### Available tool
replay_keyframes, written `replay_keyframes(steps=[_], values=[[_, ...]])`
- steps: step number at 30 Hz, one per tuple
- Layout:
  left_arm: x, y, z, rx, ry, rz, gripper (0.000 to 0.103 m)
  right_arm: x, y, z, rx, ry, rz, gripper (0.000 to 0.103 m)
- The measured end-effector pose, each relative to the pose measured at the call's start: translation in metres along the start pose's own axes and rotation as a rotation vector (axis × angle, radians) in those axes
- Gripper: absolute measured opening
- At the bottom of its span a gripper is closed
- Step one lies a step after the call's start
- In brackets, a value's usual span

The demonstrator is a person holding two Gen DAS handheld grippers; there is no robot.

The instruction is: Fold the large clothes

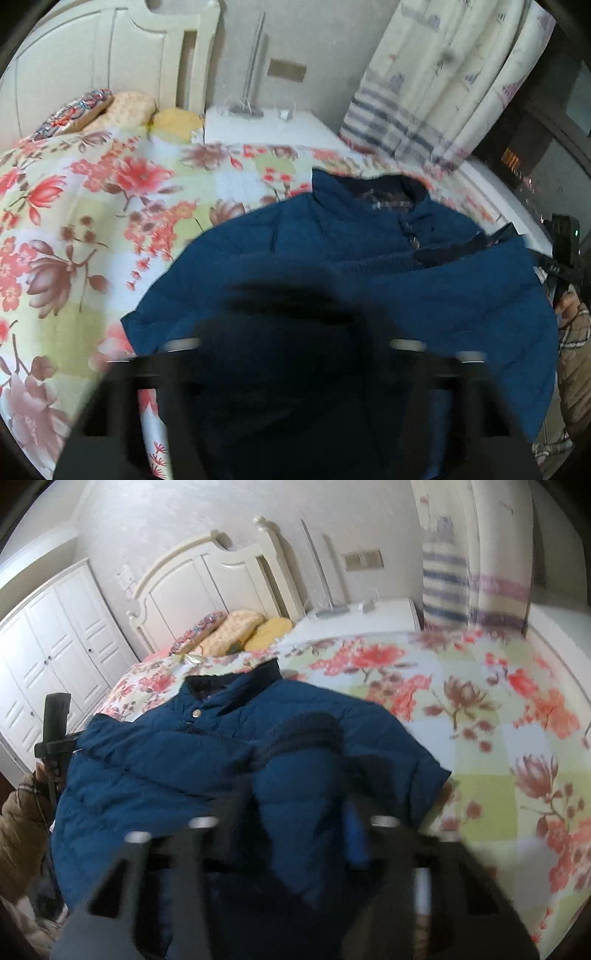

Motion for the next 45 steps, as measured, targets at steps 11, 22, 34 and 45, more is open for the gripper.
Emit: replay_keyframes(steps=[11, 22, 34, 45], values=[[-0.119, 0.080, 0.040, 0.049, 0.080, 0.296, 0.018, -0.093, 0.081, -0.054, -0.115, -0.157, 0.217, 0.015], [0.094, 0.089, -0.044, -0.061, 0.342, -0.060, 0.019, 0.098, 0.077, 0.056, 0.217, -0.319, -0.085, 0.016], [0.082, 0.084, -0.072, -0.153, 0.444, -0.037, 0.076, 0.096, 0.072, 0.071, 0.265, -0.376, -0.078, 0.064], [0.045, 0.142, 0.040, 0.045, 0.514, 0.141, 0.097, 0.120, 0.119, -0.086, -0.117, -0.287, -0.067, 0.055]])
Point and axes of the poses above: each gripper's, at about its wrist camera, not at the fingertips, and x roughly the way its jaws point, z to its right, y to its top, the point moved 9 cm from there along x, roughly the way its jaws point, and after that the axes turned 2 degrees about x, right-handed, at the moved point
